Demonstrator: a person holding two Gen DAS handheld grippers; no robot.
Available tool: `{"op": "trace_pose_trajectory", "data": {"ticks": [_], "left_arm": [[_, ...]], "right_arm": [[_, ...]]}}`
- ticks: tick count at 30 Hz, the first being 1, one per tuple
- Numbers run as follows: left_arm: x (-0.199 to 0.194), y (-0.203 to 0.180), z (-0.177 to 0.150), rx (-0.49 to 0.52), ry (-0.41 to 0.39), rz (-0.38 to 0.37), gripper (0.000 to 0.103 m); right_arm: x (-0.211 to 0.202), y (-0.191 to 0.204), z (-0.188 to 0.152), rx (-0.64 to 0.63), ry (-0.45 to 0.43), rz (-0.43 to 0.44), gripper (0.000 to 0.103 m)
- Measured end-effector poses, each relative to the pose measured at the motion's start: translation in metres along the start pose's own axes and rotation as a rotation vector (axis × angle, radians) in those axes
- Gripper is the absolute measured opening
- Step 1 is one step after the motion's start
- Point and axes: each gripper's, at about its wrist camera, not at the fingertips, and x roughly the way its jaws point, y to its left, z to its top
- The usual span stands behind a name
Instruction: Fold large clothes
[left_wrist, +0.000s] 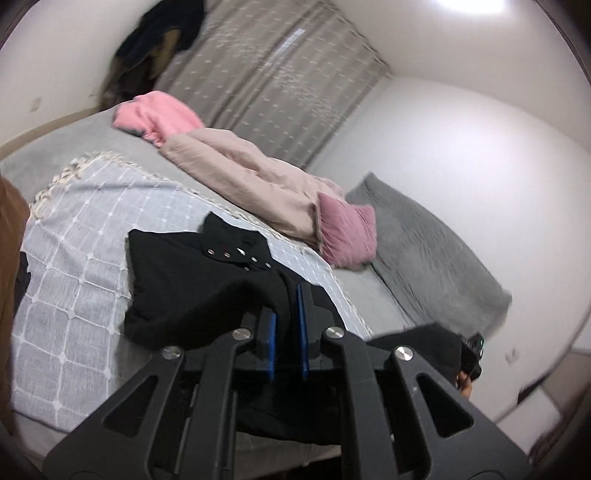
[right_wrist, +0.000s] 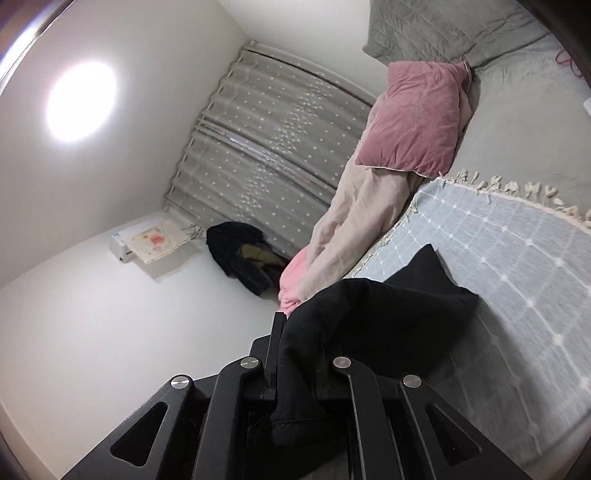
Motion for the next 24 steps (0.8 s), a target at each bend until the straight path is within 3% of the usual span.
{"op": "trace_pose_trajectory", "data": {"ticks": [6,11,13,17,20,22,24], "left_arm": [[0.055,0.035,0.023,-0.050,-0.069,0.151,0.012],[0.110,0.089,0.027,-0.134,-0.038,0.292,0.012],[0.134,0.117,0.015,-0.156,-0.017,0.356,0.013],[0.173,0.150,-0.002,-0.194,0.062,0.479,0.015],[0.179,0.153,0.004,-0.190,0.070,0.488,0.027],[0.178,0.151,0.006,-0.202,0.078,0.453,0.044],[0.174,0.148,0.008,-0.217,0.076,0.412,0.054]], "right_arm": [[0.063,-0.006,0.019,-0.004,-0.019,-0.066,0.009],[0.114,-0.040,0.023,0.029,-0.030,-0.138,0.009],[0.129,-0.058,0.017,0.046,-0.005,-0.156,0.009],[0.170,-0.097,0.010,0.103,0.120,-0.294,0.014],[0.181,-0.103,0.015,0.054,0.125,-0.391,0.029],[0.180,-0.103,0.018,0.044,0.114,-0.420,0.041],[0.176,-0.103,0.020,0.060,0.104,-0.426,0.052]]}}
